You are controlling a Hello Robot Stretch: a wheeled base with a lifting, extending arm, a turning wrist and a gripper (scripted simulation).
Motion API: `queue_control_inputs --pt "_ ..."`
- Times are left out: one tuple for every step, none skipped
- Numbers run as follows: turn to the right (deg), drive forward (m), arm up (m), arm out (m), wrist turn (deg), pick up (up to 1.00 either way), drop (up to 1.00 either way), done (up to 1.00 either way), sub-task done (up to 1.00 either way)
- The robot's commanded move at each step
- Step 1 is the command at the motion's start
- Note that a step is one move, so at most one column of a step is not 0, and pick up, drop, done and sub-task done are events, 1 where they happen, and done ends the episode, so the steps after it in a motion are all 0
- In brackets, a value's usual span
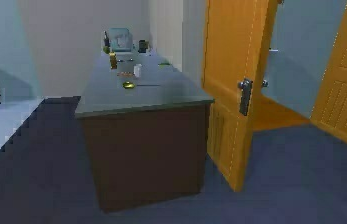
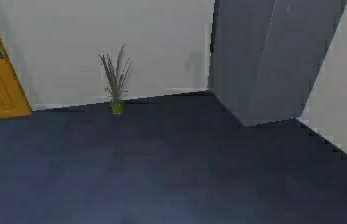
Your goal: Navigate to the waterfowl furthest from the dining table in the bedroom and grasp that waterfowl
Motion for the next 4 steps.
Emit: queue_control_inputs --pt "30.0 0.00 0.00 0.00 0.0 0.00 0.00 0.00 0.00" --pt "0.0 0.35 0.00 0.00 0.0 0.00 0.00 0.00 0.00" --pt "-45.0 0.00 0.00 0.00 0.0 0.00 0.00 0.00 0.00" --pt "-33.0 0.00 0.00 0.00 0.0 0.00 0.00 0.00 0.00"
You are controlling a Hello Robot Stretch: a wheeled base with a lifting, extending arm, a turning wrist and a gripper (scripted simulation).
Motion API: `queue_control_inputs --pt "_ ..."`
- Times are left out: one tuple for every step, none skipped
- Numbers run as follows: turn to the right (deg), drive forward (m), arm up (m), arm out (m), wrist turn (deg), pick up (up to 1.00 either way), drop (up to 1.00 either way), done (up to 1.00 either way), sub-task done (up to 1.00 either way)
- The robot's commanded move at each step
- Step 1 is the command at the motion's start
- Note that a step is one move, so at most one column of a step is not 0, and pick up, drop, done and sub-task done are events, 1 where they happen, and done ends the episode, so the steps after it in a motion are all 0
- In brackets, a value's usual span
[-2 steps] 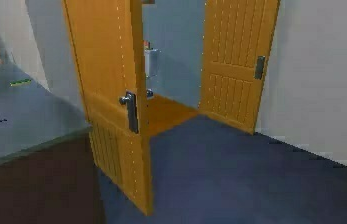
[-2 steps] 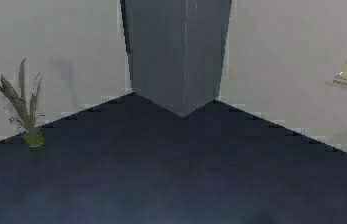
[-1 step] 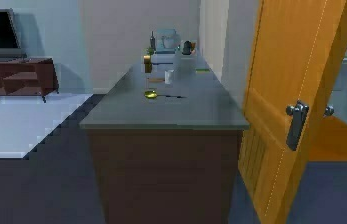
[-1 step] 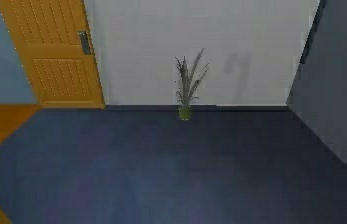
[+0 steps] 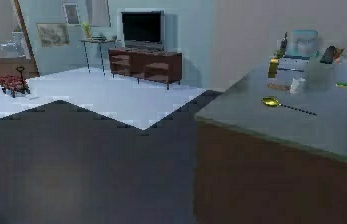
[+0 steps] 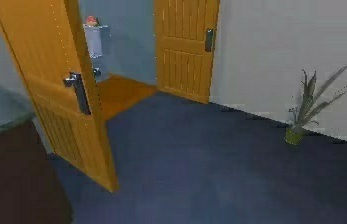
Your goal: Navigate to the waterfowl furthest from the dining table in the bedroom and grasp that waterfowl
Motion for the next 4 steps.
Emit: queue_control_inputs --pt "0.0 0.40 0.00 0.00 0.0 0.00 0.00 0.00 0.00" --pt "-33.0 0.00 0.00 0.00 0.0 0.00 0.00 0.00 0.00" --pt "0.0 1.00 0.00 0.00 0.0 0.00 0.00 0.00 0.00" --pt "0.0 1.00 0.00 0.00 0.0 0.00 0.00 0.00 0.00"
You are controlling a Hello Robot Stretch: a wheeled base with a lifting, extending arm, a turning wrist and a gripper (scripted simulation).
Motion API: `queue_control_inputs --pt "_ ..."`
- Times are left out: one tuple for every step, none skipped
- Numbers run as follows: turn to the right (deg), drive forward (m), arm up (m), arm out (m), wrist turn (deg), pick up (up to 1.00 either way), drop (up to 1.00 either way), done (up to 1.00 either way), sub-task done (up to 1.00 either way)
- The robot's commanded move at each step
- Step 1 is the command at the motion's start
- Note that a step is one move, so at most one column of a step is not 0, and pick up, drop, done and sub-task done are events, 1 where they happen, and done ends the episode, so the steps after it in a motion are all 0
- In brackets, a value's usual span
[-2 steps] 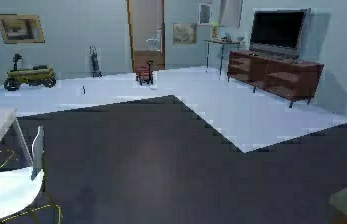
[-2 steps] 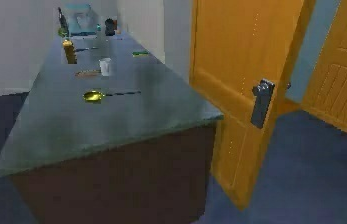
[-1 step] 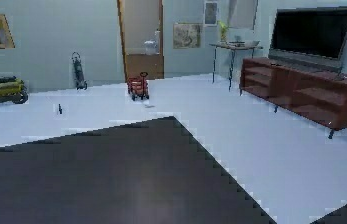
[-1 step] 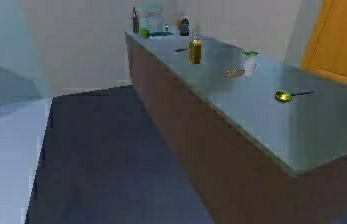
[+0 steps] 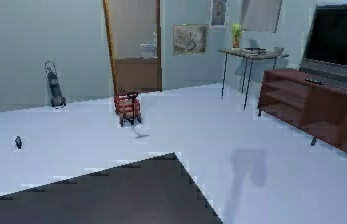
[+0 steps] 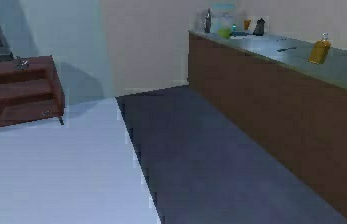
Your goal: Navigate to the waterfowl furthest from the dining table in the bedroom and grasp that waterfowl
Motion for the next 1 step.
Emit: queue_control_inputs --pt "0.0 1.00 0.00 0.00 0.0 0.00 0.00 0.00 0.00"
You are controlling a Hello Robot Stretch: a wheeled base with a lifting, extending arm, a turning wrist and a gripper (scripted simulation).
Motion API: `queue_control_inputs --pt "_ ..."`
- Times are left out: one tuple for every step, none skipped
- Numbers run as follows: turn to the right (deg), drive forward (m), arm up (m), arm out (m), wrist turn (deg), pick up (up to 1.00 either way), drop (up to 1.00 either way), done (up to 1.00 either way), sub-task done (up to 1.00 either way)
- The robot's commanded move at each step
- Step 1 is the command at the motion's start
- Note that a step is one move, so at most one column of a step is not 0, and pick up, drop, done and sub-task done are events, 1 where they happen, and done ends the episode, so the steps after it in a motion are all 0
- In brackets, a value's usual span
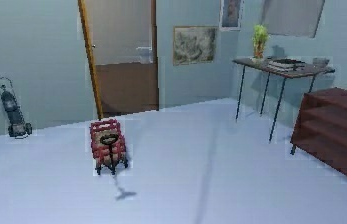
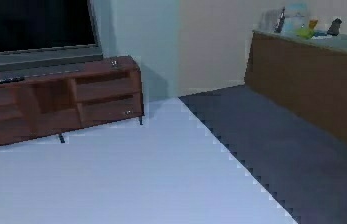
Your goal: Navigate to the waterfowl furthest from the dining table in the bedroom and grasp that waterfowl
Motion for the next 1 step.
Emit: queue_control_inputs --pt "-3.0 0.00 0.00 0.00 0.0 0.00 0.00 0.00 0.00"
